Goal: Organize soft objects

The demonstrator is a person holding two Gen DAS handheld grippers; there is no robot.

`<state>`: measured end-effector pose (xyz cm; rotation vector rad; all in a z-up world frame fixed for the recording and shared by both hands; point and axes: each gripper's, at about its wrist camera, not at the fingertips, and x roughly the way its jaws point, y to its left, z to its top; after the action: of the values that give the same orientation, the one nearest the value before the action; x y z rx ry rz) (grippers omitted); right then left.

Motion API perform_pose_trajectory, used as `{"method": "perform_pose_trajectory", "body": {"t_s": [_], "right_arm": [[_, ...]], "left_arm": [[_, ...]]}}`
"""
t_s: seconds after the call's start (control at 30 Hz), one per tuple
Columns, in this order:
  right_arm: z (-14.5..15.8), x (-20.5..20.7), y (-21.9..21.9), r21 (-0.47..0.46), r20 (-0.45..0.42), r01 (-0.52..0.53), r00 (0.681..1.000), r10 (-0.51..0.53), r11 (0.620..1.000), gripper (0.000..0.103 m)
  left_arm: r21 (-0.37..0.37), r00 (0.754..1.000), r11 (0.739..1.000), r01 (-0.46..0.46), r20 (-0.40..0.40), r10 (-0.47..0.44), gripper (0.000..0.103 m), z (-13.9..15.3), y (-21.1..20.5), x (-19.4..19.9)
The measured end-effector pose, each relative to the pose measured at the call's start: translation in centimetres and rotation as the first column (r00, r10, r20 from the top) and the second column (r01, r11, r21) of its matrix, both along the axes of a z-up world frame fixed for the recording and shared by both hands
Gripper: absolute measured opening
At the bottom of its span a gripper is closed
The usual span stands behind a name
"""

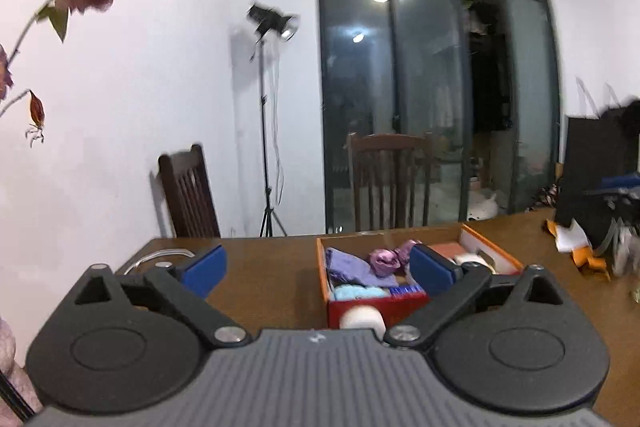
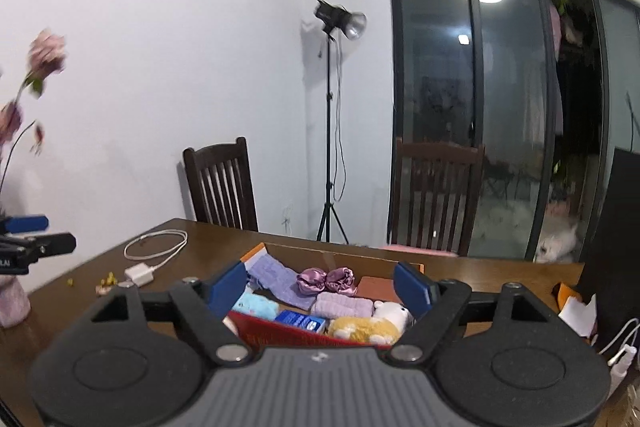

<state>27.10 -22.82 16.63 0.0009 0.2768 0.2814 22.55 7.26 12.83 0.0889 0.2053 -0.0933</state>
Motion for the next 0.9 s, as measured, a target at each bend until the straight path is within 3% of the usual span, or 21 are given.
{"method": "perform_pose_trajectory", "body": {"t_s": [0.1, 0.23, 0.37, 0.53, 0.9], "right_arm": [[-2.4, -3.3, 0.7, 0.005, 0.009, -0.025, 1.0, 0.025, 1.0, 0.082], [-5.6, -7.3, 1.4, 0.031, -0.004, -0.054, 0.999, 0.054, 0.998, 0.084], [-9.4, -10.8, 0.9, 0.103, -0.072, -0.066, 0.995, 0.074, 0.992, 0.085], [-12.4, -11.1, 0.4, 0.129, -0.17, -0.039, 0.984, 0.061, 0.991, 0.085], [-13.9, -5.9, 3.2, 0.056, -0.226, -0.068, 0.971, 0.079, 0.996, 0.083]], "left_arm": [[0.013, 0.999, 0.999, 0.044, -0.015, -0.044, 0.101, -2.3, -0.8, -3.4], [-0.034, 0.997, 0.998, 0.054, -0.049, -0.055, 0.103, -5.1, -1.0, -7.1], [-0.111, 0.992, 0.994, 0.018, -0.122, -0.032, 0.103, -7.8, 0.4, -9.6], [-0.126, 0.978, 0.992, -0.032, -0.207, 0.005, 0.103, -9.4, 1.8, -8.6], [-0.137, 0.962, 0.991, -0.003, -0.273, -0.035, 0.103, -11.5, 1.0, -2.7]]}}
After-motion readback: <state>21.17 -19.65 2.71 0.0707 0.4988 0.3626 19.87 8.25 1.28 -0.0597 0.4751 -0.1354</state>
